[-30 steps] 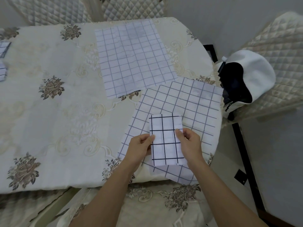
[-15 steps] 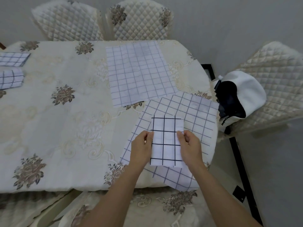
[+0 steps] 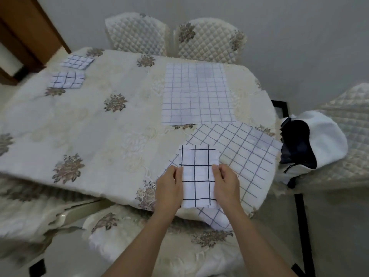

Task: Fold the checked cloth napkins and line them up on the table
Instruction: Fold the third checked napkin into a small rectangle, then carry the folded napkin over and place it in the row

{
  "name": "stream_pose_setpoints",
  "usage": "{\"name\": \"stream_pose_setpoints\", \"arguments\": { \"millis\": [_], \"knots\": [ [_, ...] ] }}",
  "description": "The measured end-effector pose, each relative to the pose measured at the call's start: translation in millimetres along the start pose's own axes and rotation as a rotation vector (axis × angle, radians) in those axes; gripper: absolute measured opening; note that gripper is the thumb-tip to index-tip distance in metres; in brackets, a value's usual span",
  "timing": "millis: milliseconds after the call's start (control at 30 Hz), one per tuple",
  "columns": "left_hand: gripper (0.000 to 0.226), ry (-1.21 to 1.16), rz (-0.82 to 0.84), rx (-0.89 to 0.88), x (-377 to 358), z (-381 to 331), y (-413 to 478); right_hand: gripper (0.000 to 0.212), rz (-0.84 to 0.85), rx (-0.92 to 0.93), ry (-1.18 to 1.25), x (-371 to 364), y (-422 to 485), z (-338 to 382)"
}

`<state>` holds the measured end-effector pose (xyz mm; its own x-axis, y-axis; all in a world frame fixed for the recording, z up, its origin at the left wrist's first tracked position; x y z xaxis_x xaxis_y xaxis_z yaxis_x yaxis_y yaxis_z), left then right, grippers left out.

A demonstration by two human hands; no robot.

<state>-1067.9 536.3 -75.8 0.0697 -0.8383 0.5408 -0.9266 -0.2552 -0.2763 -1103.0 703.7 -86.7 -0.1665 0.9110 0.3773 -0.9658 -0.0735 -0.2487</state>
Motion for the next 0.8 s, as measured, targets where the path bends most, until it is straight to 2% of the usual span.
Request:
{"name": "stream_pose_setpoints", "arguments": {
  "millis": [167,333,667,800],
  "knots": [
    [0.032,0.023,-0.187,0.059,6.4,4.1,-42.9,0.036,0.146,0.105,-0.068,-6.2,-13.5,10.1],
    [0.033,-0.056,-0.383,0.134,27.4,21.2,-93.7,0.040,0.322,0.233,-0.151,-33.5,-35.2,27.3],
    [0.036,-0.177,-0.808,0.356,102.6,78.6,-210.2,0.038,0.684,0.495,-0.214,-147.2,-109.8,82.2],
    [0.030,-0.259,-0.970,0.424,126.7,115.2,-260.7,0.035,0.832,0.586,-0.242,-200.4,-155.1,98.0]
  ]
}}
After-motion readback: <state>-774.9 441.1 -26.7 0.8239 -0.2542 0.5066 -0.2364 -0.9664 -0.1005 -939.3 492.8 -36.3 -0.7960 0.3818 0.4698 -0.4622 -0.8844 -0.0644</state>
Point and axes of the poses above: each hand's wrist, its own y-axis towards the middle knuckle, its own x-axis out of the back of the hand, z = x × y, the point moved 3 cm from there along y, towards the middle knuckle, and after that the axes turned 12 degrees about z, right-handed, at the moved point
